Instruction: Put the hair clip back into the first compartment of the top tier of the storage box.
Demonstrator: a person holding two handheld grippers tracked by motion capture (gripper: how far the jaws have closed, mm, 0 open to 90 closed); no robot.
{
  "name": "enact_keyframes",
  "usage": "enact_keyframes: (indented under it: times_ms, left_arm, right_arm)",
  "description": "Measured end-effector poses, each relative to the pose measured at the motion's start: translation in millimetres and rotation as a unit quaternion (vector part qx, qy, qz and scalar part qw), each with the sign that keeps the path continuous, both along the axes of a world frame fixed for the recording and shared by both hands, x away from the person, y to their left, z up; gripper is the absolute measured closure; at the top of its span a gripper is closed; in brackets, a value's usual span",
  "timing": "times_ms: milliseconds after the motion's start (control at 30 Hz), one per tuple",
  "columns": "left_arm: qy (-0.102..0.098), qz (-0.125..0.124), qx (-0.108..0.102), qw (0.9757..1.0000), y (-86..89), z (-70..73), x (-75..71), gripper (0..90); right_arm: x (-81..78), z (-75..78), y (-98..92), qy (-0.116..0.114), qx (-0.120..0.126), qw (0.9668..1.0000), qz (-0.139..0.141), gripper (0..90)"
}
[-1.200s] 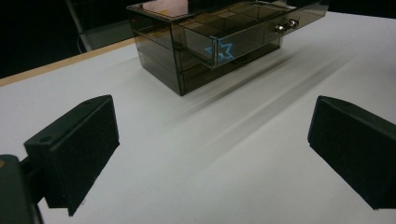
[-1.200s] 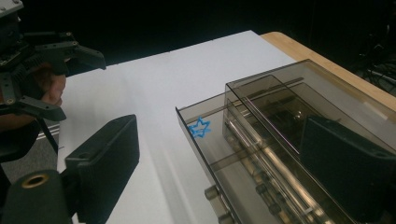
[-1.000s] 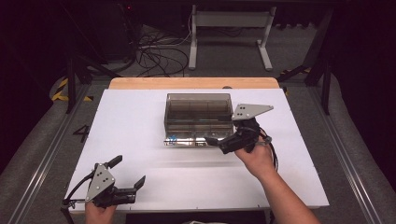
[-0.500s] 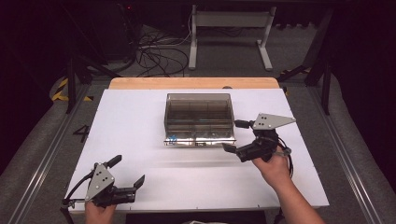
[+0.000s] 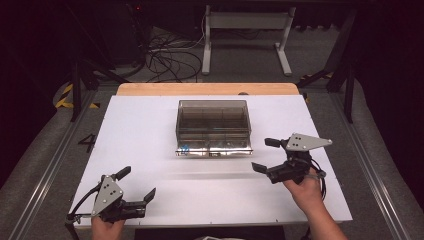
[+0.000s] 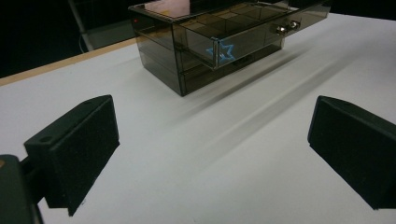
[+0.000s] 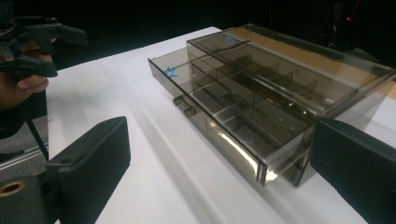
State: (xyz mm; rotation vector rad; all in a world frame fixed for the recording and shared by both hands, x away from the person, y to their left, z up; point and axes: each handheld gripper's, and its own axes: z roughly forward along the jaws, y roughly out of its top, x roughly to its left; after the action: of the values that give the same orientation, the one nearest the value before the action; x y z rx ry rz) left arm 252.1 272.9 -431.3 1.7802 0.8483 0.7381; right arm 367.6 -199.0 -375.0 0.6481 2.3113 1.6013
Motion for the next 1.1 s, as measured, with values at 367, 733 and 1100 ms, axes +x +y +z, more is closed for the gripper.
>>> enact_keyframes:
  times_ms: [367, 733, 1100]
  left_arm:
    - [-0.001, 0.001, -0.001, 1.0, -0.4, 0.0, -0.4, 2.8]
    - [-0.001, 0.001, 0.003, 1.0, 0.4, -0.3, 0.2, 2.8]
    - [0.0, -0.001, 0.003, 1.0, 0.1, -1.1, 1.4, 2.7]
  right_arm:
    - [-11.8, -26.3, -16.0, 0.005, -0.003, 0.9999, -0.011, 5.4]
    - [-21.5, -47.7, -24.8, 0.006, -0.009, 0.9996, -0.028, 5.2]
    - [-27.4, -65.9, -30.9, 0.011, 0.002, 0.9992, -0.039, 4.9]
